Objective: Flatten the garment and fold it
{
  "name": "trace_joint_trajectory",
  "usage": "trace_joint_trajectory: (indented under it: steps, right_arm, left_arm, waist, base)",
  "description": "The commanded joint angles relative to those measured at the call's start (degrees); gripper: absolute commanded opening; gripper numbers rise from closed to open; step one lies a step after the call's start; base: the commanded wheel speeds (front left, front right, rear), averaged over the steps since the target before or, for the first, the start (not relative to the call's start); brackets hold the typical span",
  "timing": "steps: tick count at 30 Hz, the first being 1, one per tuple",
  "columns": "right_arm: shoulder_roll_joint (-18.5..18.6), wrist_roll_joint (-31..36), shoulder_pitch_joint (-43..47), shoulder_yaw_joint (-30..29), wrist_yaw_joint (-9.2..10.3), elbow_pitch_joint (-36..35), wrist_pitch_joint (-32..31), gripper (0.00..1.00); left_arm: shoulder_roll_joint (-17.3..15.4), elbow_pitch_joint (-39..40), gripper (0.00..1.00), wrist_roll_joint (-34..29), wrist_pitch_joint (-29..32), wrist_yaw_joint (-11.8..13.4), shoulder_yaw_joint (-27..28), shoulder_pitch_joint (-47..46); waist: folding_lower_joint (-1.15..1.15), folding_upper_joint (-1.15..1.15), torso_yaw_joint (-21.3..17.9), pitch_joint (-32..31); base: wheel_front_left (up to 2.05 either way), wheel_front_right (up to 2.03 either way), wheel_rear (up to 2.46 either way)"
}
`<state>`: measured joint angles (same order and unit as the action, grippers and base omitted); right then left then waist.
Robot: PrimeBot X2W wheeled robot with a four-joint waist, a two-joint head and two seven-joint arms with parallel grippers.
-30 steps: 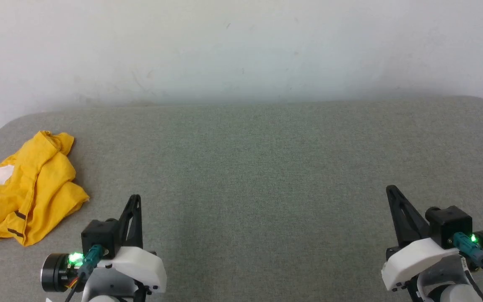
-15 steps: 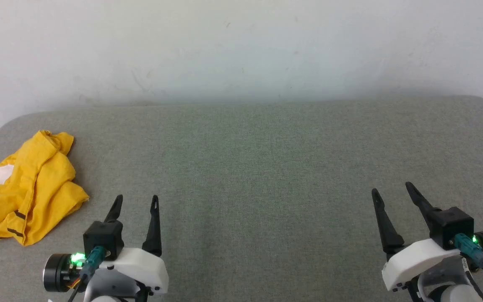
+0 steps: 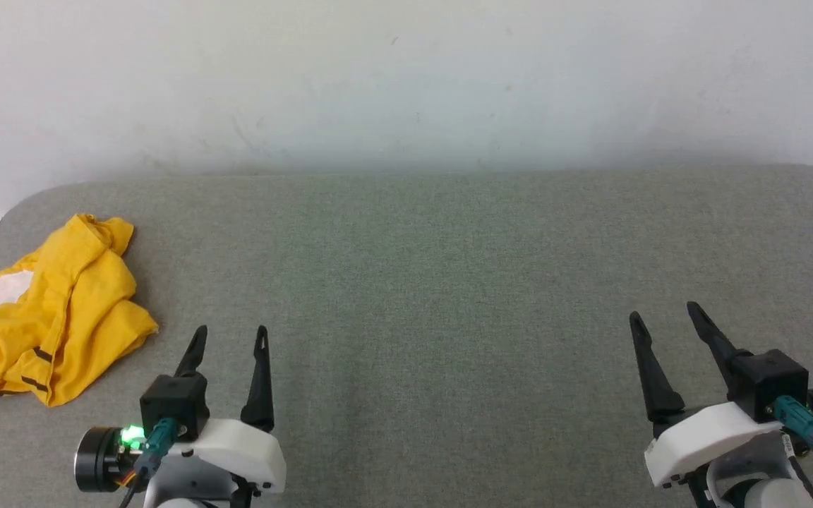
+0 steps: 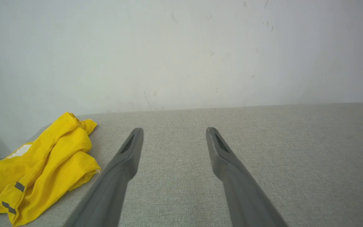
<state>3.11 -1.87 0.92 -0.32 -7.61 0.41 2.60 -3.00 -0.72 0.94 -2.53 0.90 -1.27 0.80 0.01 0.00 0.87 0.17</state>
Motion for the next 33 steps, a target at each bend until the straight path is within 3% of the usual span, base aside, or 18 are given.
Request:
trace_joint_trajectory:
  steps: [1, 33]
  right_arm:
    - [-0.06, -0.49, 0.07, -0.05, 0.02, -0.42, 0.56, 1.00]
    - [-0.12, -1.46, 0.62, 2.52, 0.06, -1.13, 4.38, 1.00]
  left_arm:
    - [0.03, -0.10, 1.00, 0.55, -0.60, 0.46, -0.15, 0.45]
    - [0.06, 0.50, 1.00, 0.75, -4.43, 1.63, -0.45, 1.70]
  waist:
    - [-0.01, 0.00, 0.28, -0.05]
    - [-0.01, 0.00, 10.56, 0.05]
  base:
    - [0.00, 0.00, 0.00]
    - [0.00, 0.00, 0.00]
